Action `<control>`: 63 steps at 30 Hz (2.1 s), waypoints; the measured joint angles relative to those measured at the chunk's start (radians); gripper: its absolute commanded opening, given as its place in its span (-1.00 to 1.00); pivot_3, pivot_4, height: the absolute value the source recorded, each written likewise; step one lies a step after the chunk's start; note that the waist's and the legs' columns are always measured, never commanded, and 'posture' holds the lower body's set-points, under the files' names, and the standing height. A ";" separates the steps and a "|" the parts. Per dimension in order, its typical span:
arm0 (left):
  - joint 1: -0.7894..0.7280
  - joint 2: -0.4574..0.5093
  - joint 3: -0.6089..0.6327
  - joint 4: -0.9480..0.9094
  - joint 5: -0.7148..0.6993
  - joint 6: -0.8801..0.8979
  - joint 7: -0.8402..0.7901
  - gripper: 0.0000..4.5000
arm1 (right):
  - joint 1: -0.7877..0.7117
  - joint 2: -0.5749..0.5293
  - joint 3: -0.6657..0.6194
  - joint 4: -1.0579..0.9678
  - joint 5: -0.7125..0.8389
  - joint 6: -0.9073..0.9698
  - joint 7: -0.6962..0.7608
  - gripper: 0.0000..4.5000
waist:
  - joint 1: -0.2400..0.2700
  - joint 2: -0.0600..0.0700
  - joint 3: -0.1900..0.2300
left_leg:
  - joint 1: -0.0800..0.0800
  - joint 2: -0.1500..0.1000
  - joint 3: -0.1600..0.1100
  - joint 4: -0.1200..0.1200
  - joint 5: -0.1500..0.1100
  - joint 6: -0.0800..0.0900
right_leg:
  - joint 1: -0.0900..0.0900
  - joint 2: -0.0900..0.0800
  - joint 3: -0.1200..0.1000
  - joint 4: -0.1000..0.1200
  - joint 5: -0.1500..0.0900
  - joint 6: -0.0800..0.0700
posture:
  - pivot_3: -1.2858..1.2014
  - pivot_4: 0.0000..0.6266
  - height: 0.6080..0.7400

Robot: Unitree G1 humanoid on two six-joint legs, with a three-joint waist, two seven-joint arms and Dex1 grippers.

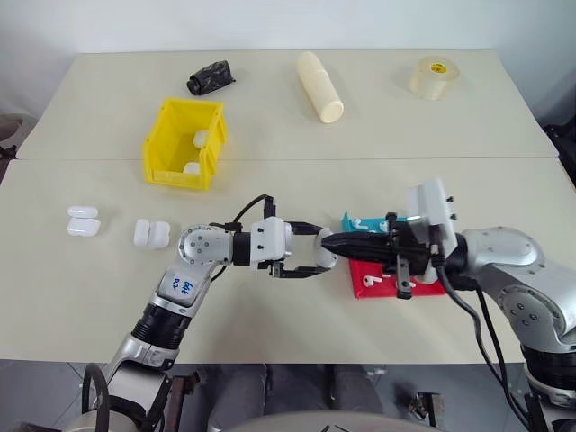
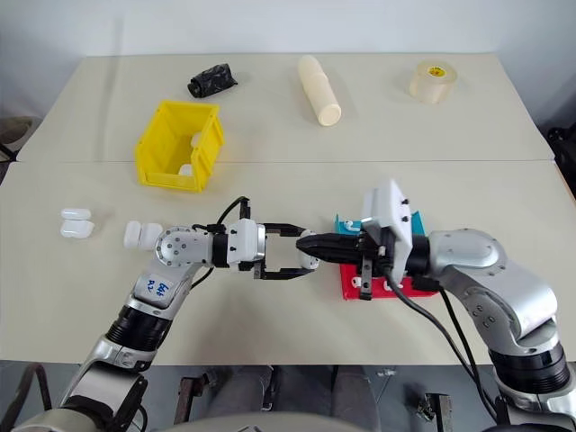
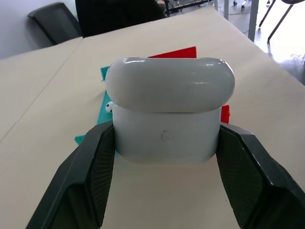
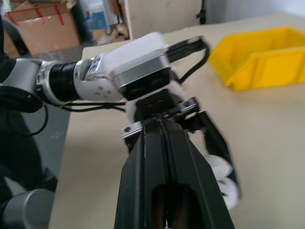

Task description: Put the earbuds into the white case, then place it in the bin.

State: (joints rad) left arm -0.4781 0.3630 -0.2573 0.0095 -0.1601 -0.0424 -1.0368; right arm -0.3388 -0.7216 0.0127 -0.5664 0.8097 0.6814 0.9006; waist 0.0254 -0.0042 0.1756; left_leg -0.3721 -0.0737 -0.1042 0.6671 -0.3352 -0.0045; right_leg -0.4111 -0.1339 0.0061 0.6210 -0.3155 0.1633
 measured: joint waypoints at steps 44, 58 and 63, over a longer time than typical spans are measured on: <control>0.290 -0.049 0.596 -0.168 -0.320 0.286 0.715 0.23 | 0.309 0.186 -0.169 0.191 -0.209 -0.590 0.143 0.99 | 0.003 -0.002 0.000 | 0.002 0.000 -0.001 0.000 0.000 0.000 | 0.001 0.001 0.000 0.001 0.000 0.000 | 0.03 -0.52 1.00; -0.225 0.079 0.512 0.513 -0.110 0.250 0.734 0.39 | 0.285 0.194 -0.132 0.215 -0.246 -0.615 0.097 1.00 | -0.009 -0.003 0.000 | 0.002 -0.002 0.001 -0.001 0.000 0.000 | -0.001 0.001 -0.001 0.005 0.000 0.000 | 0.03 -0.52 1.00; -0.238 0.087 0.505 0.547 -0.099 0.248 0.696 0.97 | 0.291 0.202 -0.126 0.201 -0.253 -0.617 0.076 1.00 | -0.010 -0.003 0.000 | 0.001 -0.001 0.000 -0.001 0.000 0.000 | 0.000 0.001 0.000 0.005 0.000 0.000 | 0.03 -0.52 1.00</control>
State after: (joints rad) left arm -0.7163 0.4503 0.2472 0.5562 -0.2595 0.2060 -0.3406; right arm -0.0479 -0.5193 -0.1133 -0.3651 0.5564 0.0644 0.9770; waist 0.0151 -0.0068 0.1760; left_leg -0.3707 -0.0746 -0.1038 0.6661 -0.3351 -0.0050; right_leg -0.4116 -0.1331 0.0056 0.6261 -0.3155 0.1633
